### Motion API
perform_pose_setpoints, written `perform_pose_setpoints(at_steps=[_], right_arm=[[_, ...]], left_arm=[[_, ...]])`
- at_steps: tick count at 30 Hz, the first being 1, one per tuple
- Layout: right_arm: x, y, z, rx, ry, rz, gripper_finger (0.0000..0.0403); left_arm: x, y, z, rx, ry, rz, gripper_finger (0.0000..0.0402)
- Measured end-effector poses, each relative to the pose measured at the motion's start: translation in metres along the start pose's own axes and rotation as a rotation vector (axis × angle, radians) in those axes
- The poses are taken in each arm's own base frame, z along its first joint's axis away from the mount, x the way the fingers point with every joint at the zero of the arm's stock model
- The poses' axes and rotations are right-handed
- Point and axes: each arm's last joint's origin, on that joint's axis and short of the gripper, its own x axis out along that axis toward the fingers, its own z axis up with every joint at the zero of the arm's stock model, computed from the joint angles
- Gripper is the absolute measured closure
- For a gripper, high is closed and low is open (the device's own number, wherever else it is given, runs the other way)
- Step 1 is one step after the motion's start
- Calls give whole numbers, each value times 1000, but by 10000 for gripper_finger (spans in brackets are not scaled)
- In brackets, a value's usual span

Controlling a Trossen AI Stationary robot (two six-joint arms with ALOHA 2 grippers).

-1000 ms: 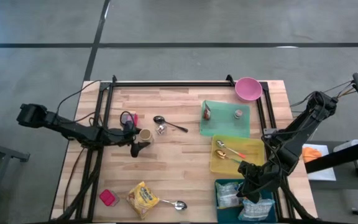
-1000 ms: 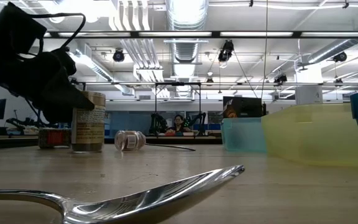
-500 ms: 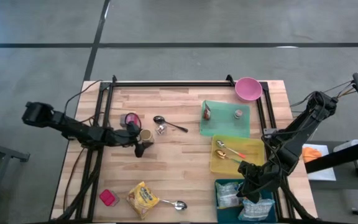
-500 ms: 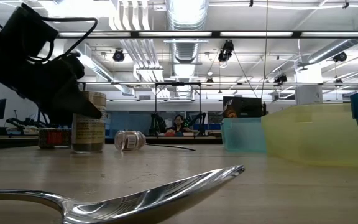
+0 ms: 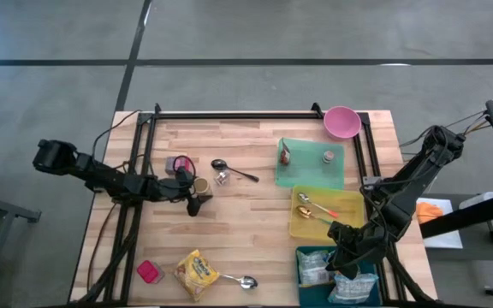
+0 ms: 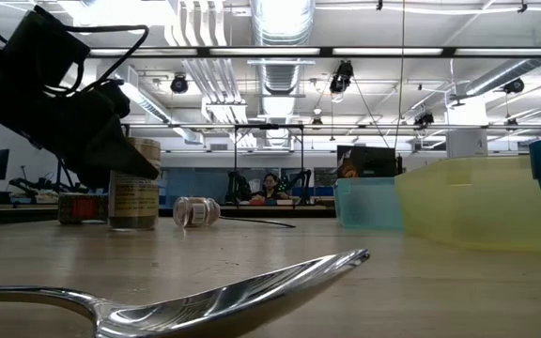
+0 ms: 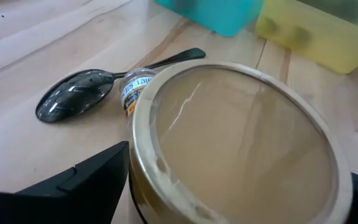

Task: Pick & Place Food Item
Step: Put the golden seasoning bottle into the green bin

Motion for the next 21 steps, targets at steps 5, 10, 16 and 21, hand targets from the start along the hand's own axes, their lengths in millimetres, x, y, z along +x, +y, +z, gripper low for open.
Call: perform_pose_setpoints(at_steps=[5,10,16,21], right_arm=[[0,0,0,0,0,0,238],[0,0,0,0,0,0,238],[0,0,0,0,0,0,238],[0,0,0,0,0,0,238]], left_arm=[[0,0,0,4,1,0,77],[0,0,1,1,-6,0,117],[0,0,1,0,-4,-2,117],[0,-4,3,-37,20,-72,116]])
